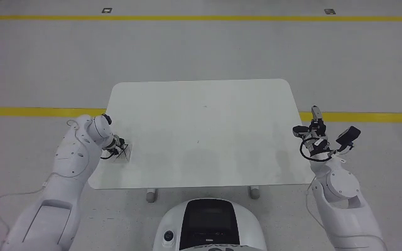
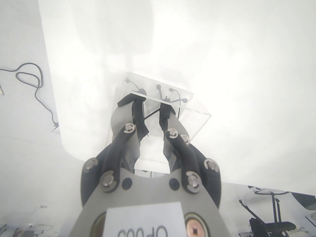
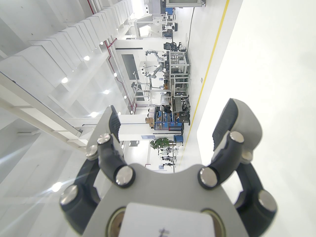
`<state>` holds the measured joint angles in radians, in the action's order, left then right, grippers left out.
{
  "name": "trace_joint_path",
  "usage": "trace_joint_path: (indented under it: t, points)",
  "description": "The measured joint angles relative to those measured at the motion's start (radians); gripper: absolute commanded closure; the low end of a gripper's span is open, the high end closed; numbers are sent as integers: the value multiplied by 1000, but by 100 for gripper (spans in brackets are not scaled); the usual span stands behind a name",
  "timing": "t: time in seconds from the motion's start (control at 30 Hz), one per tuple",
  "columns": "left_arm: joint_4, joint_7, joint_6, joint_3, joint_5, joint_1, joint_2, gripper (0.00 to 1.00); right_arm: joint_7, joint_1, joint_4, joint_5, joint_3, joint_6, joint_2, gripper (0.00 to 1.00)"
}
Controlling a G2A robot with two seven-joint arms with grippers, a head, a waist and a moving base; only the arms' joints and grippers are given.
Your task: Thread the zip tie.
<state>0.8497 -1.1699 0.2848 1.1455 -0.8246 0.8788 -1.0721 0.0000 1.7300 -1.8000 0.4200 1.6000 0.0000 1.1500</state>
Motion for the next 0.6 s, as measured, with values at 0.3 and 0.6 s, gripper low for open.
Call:
trace_joint_path:
  t: [0.3, 0.6]
  points:
    - [17, -11, 28, -3, -16, 10, 10, 80, 0, 0, 0, 0, 0, 0, 0, 0]
    - [-2, 0, 35, -24, -4, 3, 7, 82, 0, 0, 0, 0, 0, 0, 0, 0]
